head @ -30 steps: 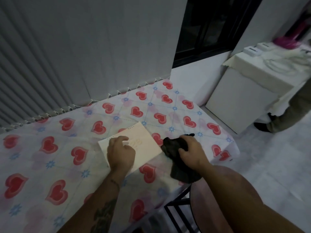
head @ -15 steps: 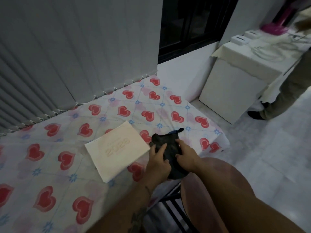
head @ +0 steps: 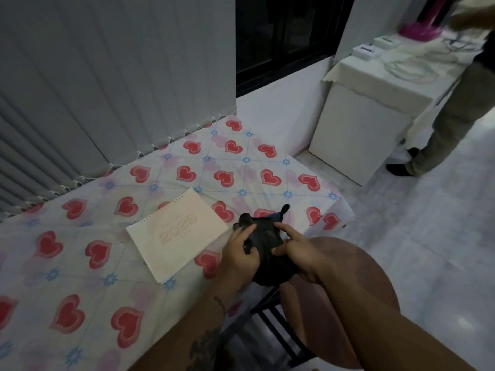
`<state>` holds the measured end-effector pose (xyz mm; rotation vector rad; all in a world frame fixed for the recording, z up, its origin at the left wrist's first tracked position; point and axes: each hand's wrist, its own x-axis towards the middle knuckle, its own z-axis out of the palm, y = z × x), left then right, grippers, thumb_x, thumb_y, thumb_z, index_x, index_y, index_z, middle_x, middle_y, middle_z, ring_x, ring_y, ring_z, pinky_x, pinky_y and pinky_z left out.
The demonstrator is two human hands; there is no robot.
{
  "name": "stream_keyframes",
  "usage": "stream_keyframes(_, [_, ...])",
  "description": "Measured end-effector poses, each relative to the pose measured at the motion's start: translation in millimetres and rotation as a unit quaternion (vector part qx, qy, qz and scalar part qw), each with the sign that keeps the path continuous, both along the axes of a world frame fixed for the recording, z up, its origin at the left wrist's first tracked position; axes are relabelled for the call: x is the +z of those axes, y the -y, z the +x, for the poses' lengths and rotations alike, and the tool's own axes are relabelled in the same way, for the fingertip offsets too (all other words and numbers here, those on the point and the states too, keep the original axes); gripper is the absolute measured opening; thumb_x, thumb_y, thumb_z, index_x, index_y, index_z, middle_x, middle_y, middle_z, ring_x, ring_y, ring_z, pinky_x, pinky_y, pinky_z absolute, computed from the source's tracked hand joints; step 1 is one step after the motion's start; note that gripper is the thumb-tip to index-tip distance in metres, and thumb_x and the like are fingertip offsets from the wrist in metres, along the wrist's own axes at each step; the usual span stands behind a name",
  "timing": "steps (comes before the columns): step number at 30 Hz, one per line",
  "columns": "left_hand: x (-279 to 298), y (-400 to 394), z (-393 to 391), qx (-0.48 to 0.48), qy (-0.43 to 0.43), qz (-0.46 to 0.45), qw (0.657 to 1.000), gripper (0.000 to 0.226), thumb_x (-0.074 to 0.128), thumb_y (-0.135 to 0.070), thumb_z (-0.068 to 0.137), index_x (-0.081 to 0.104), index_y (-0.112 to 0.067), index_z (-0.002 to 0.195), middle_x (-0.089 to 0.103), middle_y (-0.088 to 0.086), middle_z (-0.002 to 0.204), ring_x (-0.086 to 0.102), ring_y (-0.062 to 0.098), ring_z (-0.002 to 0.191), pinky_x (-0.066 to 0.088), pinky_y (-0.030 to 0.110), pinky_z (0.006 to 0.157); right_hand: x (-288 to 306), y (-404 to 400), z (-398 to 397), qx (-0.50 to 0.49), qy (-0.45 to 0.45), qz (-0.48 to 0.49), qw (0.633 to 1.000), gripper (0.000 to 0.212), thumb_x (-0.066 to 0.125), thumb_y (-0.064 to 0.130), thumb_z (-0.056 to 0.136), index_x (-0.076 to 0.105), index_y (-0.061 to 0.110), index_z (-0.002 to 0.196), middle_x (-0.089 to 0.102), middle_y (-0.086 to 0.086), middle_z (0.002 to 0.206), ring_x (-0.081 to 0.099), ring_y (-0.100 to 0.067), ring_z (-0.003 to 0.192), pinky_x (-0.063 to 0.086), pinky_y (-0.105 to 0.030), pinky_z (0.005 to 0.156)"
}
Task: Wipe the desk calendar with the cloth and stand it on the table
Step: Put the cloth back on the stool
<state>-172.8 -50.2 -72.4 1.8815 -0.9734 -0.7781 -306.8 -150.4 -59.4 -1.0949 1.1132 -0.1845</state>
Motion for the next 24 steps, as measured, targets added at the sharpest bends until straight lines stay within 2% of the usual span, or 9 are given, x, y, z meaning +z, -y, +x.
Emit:
stream_keyframes(5, [12, 4, -48, -0.009, -0.014, 0.009, 1.000, 0.056, 0.053, 0.005, 0.085, 0.057, -0.017, 0.136, 0.047, 0.006, 0.146, 0.046, 0.020, 0.133, 0.036, 0.028, 0.113, 13, 11, -49, 0.063, -0.024, 0.001, 0.998, 0.066, 0.063, -0.002, 0.077, 0.050, 0.031, 0.132, 0.054, -0.014, 0.127, 0.058, -0.036, 0.109, 0.052, -0.052, 0.093])
stream_keyframes(7, [17, 12, -78, -0.001, -0.011, 0.008, 1.000, 0.055, 0.054, 0.002, 0.085, 0.057, -0.019, 0.136, 0.046, 0.005, 0.148, 0.044, 0.018, 0.135, 0.034, 0.029, 0.115, 21, 21, -77, 0.082, -0.041, -0.026, 0.995, 0.063, 0.062, -0.002, 0.078, 0.050, 0.034, 0.128, 0.053, -0.007, 0.125, 0.058, -0.030, 0.106, 0.056, -0.045, 0.087])
stream_keyframes(10, [20, 27, -125, 0.003, 0.012, 0.002, 1.000, 0.055, 0.055, -0.004, 0.084, 0.057, -0.021, 0.137, 0.046, 0.002, 0.148, 0.043, 0.018, 0.136, 0.032, 0.028, 0.114, 22, 36, -119, 0.070, -0.067, -0.125, 0.987, 0.066, 0.059, 0.000, 0.075, 0.048, 0.044, 0.124, 0.050, 0.006, 0.112, 0.059, -0.021, 0.099, 0.059, -0.036, 0.072])
stream_keyframes(13, [8, 34, -161, 0.009, 0.049, 0.039, 0.998, 0.054, 0.057, -0.011, 0.086, 0.054, -0.020, 0.140, 0.049, 0.002, 0.145, 0.045, 0.020, 0.134, 0.034, 0.033, 0.114, 8, 41, -161, 0.086, -0.126, -0.232, 0.961, 0.070, 0.057, 0.007, 0.068, 0.045, 0.040, 0.128, 0.049, 0.005, 0.120, 0.056, -0.020, 0.105, 0.057, -0.042, 0.084])
stream_keyframes(15, [-10, 25, -177, 0.009, 0.063, 0.101, 0.993, 0.049, 0.057, -0.016, 0.088, 0.056, -0.021, 0.137, 0.055, 0.004, 0.140, 0.048, 0.024, 0.132, 0.036, 0.039, 0.112, -11, 36, -185, 0.124, -0.194, -0.269, 0.935, 0.072, 0.059, 0.014, 0.064, 0.045, 0.032, 0.133, 0.048, -0.004, 0.133, 0.052, -0.027, 0.117, 0.050, -0.046, 0.096])
stream_keyframes(17, [-28, 9, -190, -0.017, 0.059, 0.171, 0.983, 0.046, 0.057, -0.015, 0.088, 0.058, -0.020, 0.134, 0.058, 0.008, 0.137, 0.048, 0.029, 0.132, 0.036, 0.041, 0.111, -34, 24, -205, 0.124, -0.234, -0.287, 0.921, 0.074, 0.063, 0.018, 0.065, 0.045, 0.025, 0.136, 0.040, -0.006, 0.145, 0.043, -0.029, 0.130, 0.041, -0.045, 0.108])
stream_keyframes(19, [-39, -4, -203, -0.055, 0.041, 0.216, 0.974, 0.051, 0.055, -0.017, 0.091, 0.051, -0.019, 0.142, 0.046, 0.009, 0.149, 0.033, 0.031, 0.142, 0.023, 0.040, 0.119, -51, 13, -219, 0.123, -0.246, -0.270, 0.923, 0.072, 0.064, 0.016, 0.073, 0.042, 0.024, 0.141, 0.032, -0.006, 0.151, 0.033, -0.029, 0.138, 0.031, -0.043, 0.115])
stream_keyframes(21, [-42, -9, -214, -0.068, 0.034, 0.238, 0.968, 0.060, 0.053, -0.021, 0.092, 0.037, -0.023, 0.150, 0.028, 0.010, 0.160, 0.018, 0.031, 0.149, 0.014, 0.040, 0.119, -62, 6, -232, 0.176, -0.259, -0.241, 0.919, 0.072, 0.062, 0.012, 0.077, 0.038, 0.023, 0.143, 0.028, -0.011, 0.151, 0.031, -0.032, 0.138, 0.032, -0.044, 0.114])
stream_keyframes(24, [-42, -5, -223, -0.072, 0.046, 0.257, 0.963, 0.067, 0.050, -0.020, 0.094, 0.023, -0.030, 0.155, 0.014, 0.013, 0.162, 0.015, 0.033, 0.148, 0.022, 0.043, 0.119, -67, 2, -245, 0.181, -0.248, -0.231, 0.923, 0.074, 0.059, 0.010, 0.081, 0.030, 0.021, 0.148, 0.030, -0.012, 0.148, 0.036, -0.031, 0.133, 0.039, -0.041, 0.106])
